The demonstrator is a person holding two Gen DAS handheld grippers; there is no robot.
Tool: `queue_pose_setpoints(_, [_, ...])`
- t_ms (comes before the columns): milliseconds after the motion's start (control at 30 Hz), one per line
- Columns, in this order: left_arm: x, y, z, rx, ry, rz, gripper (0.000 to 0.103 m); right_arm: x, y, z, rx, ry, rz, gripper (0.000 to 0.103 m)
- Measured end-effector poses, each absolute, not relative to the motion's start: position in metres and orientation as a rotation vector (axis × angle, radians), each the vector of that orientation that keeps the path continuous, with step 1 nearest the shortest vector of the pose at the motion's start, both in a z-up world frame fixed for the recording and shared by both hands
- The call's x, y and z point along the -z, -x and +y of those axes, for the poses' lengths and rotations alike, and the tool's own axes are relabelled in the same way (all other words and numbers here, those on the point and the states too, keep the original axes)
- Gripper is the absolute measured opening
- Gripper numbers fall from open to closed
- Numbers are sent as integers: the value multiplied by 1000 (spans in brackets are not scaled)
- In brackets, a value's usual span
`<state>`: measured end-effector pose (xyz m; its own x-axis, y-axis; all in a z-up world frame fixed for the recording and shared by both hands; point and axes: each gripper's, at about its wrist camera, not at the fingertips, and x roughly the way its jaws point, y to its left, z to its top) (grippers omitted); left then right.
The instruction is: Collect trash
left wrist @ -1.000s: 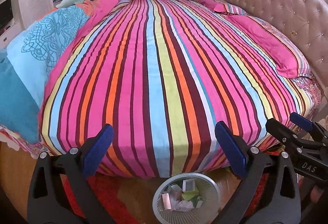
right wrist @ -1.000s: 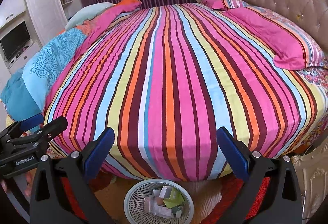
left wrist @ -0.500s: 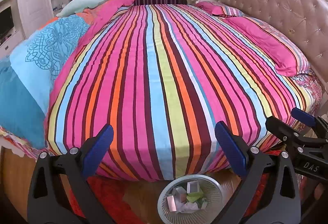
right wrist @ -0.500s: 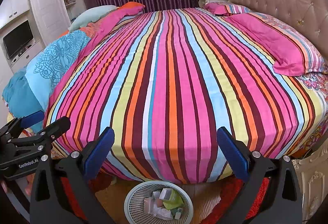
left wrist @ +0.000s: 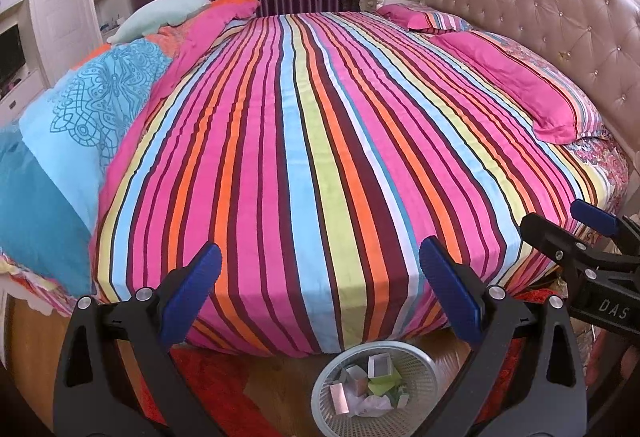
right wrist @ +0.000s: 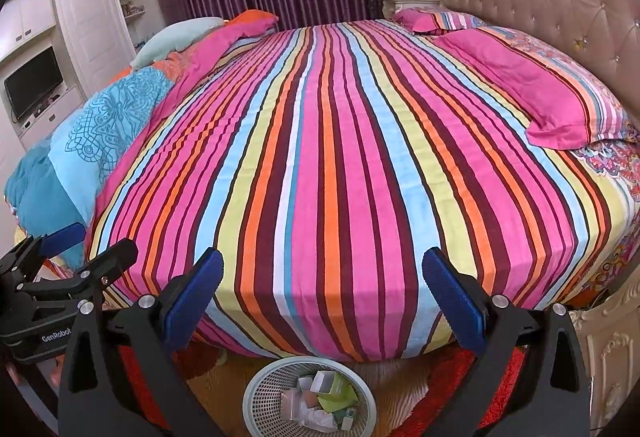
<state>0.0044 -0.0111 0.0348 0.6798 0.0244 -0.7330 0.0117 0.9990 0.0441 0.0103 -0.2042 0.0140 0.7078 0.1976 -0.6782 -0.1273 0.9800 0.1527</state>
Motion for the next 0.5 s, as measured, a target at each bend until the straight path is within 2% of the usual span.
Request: queue_pose_setpoints(500, [-35, -7, -9, -16, -50, 832, 96, -14, -11, -203, -181, -87, 762, 95])
